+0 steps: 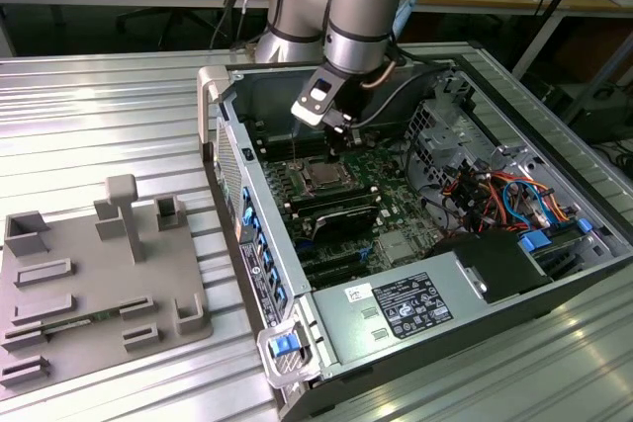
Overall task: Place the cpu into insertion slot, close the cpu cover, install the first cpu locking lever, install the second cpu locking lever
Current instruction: 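Close the cpu cover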
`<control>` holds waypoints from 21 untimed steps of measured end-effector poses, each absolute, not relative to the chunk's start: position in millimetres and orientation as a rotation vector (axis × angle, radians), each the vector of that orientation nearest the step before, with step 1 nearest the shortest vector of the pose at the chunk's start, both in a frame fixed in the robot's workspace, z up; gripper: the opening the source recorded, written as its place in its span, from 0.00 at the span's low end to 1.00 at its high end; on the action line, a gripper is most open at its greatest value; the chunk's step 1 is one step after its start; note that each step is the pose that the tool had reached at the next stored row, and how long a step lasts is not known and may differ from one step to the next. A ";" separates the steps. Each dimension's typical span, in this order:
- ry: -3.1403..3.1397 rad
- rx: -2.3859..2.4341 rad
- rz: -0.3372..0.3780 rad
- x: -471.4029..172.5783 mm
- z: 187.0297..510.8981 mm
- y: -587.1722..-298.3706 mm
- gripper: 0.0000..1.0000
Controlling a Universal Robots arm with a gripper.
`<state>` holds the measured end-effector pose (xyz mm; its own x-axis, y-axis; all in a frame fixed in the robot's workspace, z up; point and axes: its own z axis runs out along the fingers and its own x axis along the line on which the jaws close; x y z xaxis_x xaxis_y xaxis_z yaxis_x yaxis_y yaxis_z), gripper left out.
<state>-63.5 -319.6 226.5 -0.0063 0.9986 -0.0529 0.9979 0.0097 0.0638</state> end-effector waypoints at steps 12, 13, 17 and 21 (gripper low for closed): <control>2.169 2.152 0.017 -83.5 218.8 -319.6 0.11; 2.169 2.152 0.018 -83.8 218.4 -319.6 0.11; 2.169 2.152 0.017 -87.6 216.5 -319.6 0.11; 2.169 2.152 0.017 -92.0 209.3 -319.6 0.11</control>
